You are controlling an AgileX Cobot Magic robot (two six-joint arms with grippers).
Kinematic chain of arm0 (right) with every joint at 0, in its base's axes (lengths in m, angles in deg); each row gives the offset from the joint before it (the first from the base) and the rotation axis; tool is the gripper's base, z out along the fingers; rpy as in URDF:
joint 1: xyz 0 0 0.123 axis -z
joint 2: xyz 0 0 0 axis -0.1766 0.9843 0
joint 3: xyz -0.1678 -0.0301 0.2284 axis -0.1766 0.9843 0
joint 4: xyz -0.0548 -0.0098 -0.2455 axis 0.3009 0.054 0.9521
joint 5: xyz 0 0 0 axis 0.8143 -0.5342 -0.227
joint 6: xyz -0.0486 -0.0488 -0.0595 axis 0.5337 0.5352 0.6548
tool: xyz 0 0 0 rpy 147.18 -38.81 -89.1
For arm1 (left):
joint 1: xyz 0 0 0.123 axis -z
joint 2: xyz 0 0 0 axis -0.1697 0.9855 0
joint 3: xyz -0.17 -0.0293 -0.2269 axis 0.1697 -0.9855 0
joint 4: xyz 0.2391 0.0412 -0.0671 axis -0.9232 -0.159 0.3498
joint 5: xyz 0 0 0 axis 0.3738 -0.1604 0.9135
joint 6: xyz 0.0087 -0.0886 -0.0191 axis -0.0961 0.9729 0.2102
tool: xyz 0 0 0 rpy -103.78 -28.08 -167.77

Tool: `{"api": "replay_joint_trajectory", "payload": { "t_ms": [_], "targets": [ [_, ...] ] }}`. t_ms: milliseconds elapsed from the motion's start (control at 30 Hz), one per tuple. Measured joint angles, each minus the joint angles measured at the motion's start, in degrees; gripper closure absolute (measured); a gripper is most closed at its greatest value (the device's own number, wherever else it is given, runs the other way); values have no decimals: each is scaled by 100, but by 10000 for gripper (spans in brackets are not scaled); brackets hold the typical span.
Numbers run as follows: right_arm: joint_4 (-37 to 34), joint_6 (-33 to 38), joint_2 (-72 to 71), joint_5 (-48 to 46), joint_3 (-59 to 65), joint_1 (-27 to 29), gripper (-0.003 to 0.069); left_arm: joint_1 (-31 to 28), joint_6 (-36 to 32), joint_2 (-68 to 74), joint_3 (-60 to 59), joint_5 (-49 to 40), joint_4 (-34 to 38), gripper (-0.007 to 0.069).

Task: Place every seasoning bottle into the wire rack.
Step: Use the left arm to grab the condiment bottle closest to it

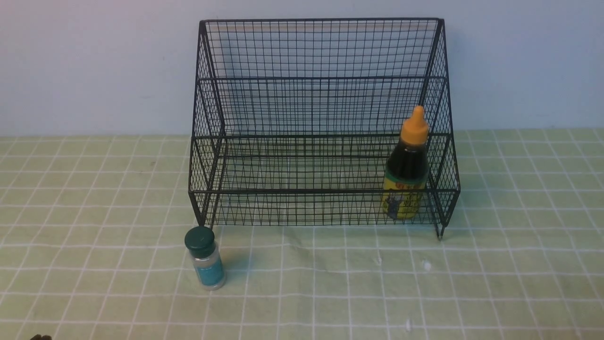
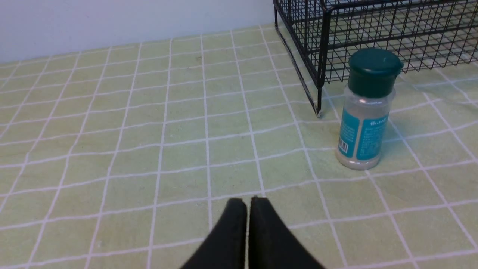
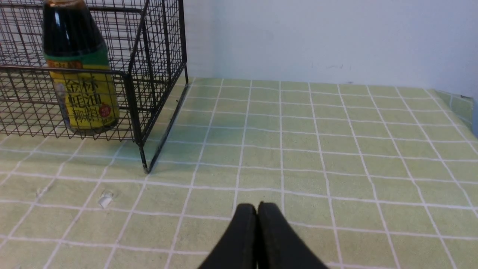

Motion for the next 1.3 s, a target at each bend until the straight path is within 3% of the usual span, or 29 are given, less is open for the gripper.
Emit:
{"api": "replay_joint_trajectory", "payload": {
  "t_ms": [300,567,767,933,1033,1300],
  "targets": [
    [0,0,0,-2,0,0,673,0,623,0,0,1353,1636,631],
    [0,0,0,-2,0,0,673,0,675,0,69,2353,1921,631],
    [0,0,0,-8,0,0,673,0,500,520,1471,955,1843,631],
    [0,0,0,-13,0,0,673,0,216,2678,3265,-1804,1734,631],
    [0,0,0,-13,0,0,673,0,-3,3829,4084,-2993,1687,631],
    [0,0,0,-13,0,0,673,42,-523,6482,5729,-4381,1354,631]
  ]
}}
